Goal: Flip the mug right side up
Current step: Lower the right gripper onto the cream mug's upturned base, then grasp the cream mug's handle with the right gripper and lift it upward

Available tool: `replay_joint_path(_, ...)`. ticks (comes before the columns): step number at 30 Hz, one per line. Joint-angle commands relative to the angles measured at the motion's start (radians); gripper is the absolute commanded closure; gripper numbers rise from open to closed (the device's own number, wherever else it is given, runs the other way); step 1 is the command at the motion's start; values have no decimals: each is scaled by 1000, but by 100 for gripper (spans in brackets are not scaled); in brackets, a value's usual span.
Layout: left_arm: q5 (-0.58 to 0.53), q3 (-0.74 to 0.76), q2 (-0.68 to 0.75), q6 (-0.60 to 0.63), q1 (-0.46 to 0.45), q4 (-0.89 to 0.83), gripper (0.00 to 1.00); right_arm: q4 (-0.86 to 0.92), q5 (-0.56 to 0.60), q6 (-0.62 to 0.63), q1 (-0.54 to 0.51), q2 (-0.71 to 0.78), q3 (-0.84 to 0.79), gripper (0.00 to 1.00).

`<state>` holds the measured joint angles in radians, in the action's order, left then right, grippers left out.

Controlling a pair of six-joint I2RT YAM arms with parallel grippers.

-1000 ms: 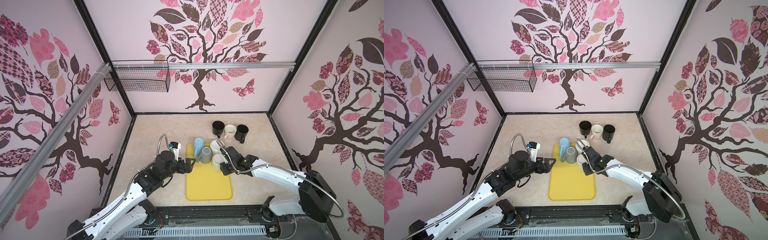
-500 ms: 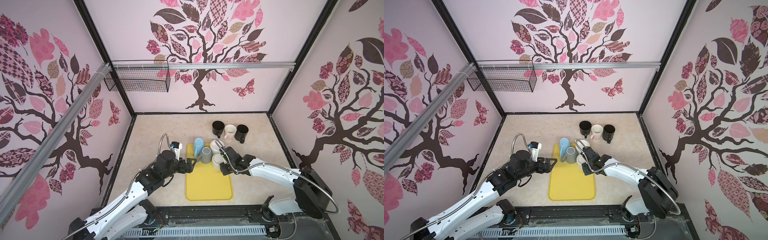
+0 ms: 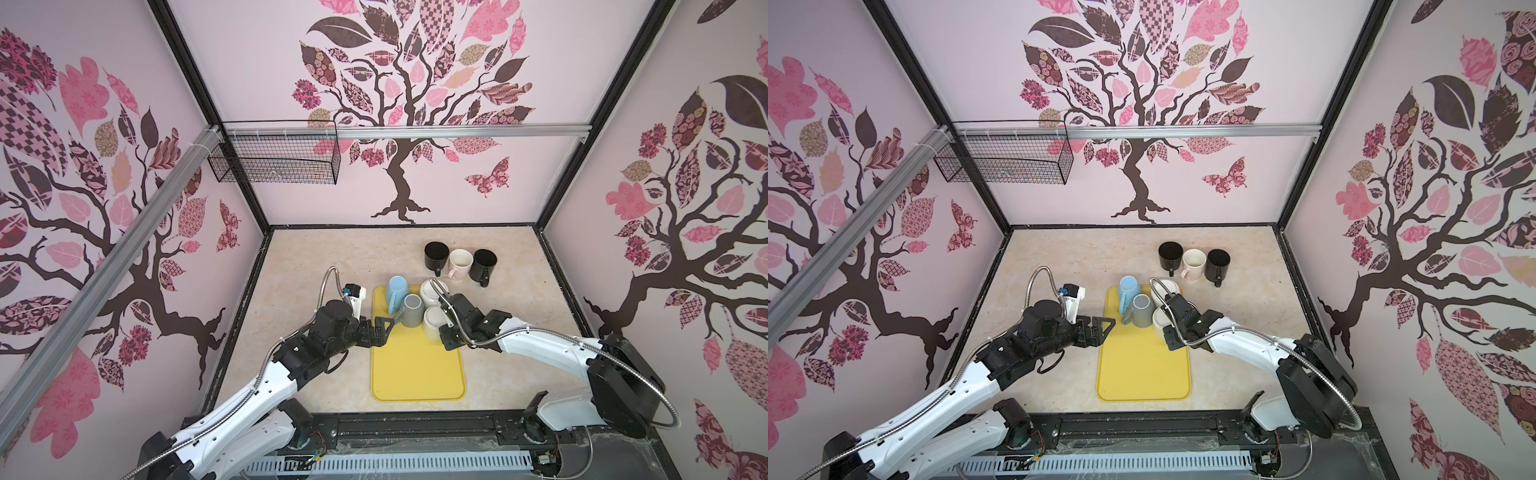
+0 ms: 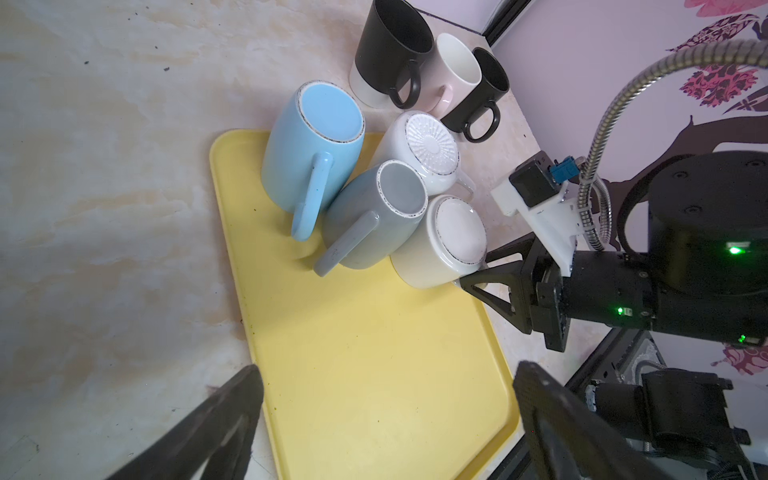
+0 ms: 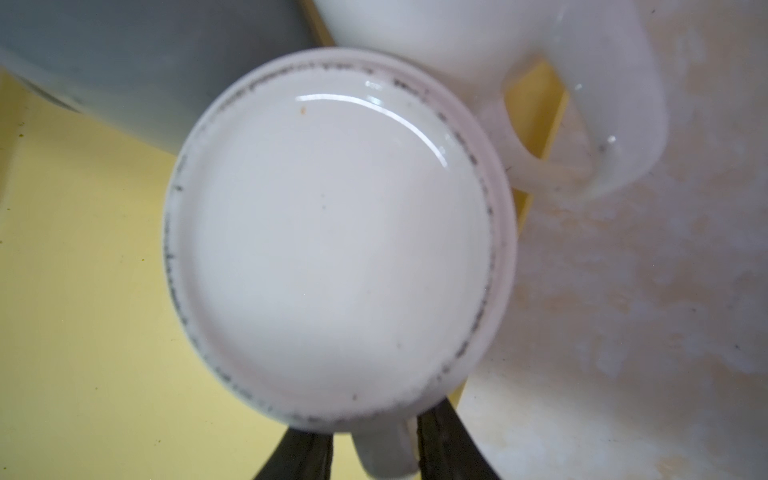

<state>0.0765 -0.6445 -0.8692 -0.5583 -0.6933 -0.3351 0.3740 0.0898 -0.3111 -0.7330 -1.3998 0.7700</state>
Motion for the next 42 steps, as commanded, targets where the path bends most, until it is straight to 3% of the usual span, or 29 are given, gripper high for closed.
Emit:
replay_joint_path(1,1,19,12,-2,5,12,3,-7,-2,10,-3,6,-4,67)
replay_joint_path(10,10,23,22,-2,6,17,3,1,11,6,-2,9,-7,70)
replay_joint_path(25,14,36,47,-3,6,20,3,7,20,0,-4,22,-11,85)
replay_joint_path(28,14,34,46,-4,5,19,3,15,29,-5,-7,32,-11,90)
replay_joint_path(30,14,35,47,-4,6,19,3,29,44,-7,-13,36,-6,100)
replay_joint_path(36,12,32,45,-4,6,17,3,49,84,-32,-58,85,-8,100)
replay_joint_path(42,1,26,76,-13,5,-3,3,31,8,-66,-76,190,-3,100)
